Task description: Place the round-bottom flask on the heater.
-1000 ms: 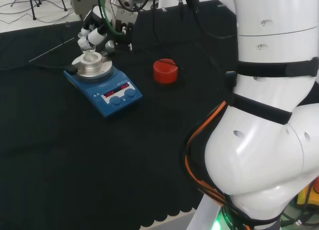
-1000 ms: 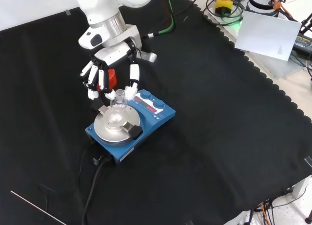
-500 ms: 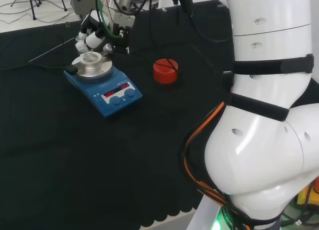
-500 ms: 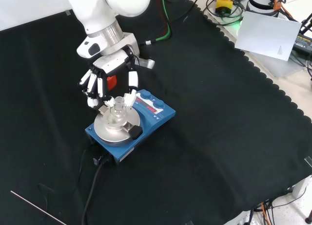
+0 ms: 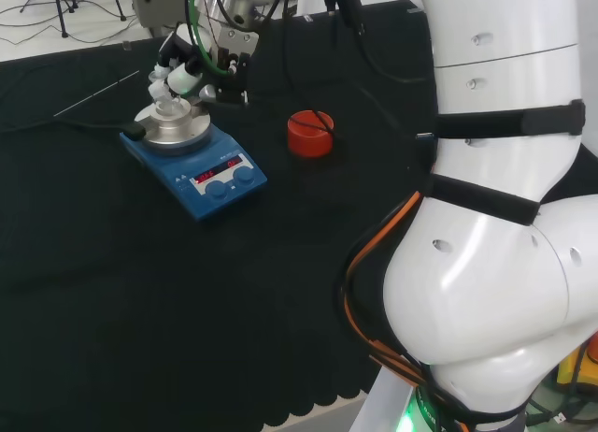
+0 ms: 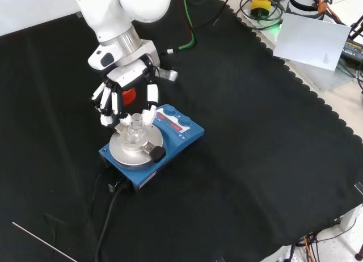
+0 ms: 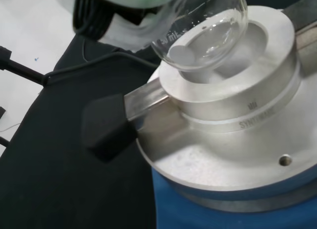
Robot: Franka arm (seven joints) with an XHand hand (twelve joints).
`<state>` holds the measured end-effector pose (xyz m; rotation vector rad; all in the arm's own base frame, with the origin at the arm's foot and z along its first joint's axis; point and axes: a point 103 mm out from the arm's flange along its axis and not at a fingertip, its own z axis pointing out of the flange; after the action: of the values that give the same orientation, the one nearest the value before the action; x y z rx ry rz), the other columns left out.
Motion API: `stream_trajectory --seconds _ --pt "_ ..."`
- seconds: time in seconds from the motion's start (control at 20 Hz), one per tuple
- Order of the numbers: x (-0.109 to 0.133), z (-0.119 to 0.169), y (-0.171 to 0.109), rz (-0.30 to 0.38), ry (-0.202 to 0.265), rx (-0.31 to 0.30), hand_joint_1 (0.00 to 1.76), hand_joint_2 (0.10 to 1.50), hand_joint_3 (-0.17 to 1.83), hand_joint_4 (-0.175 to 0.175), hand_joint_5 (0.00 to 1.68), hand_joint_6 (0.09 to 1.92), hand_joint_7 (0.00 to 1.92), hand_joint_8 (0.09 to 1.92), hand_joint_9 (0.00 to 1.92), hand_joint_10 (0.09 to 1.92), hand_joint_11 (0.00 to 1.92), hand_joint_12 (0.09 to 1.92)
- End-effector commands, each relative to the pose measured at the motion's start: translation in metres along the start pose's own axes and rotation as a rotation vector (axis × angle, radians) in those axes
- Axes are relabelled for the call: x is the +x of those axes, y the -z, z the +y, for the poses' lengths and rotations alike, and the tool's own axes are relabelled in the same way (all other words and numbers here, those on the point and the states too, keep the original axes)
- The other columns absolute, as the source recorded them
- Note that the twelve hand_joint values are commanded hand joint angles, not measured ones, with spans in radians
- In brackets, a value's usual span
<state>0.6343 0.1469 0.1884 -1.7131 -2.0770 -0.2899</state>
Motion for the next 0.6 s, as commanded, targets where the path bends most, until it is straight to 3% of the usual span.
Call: stream_trajectory --seconds 0.05,0.6 --pt "-0.0124 -0.005 0.006 0.012 -0.007 0.003 1.11 0.65 0.7 0.175 1.23 0.78 0.59 0.49 0.72 0.47 0.3 1.32" --pt "-0.0196 -0.0021 -0.0023 0.016 -0.013 0.013 1.11 0.65 0.7 0.175 1.23 0.78 0.58 0.49 0.72 0.47 0.3 1.32"
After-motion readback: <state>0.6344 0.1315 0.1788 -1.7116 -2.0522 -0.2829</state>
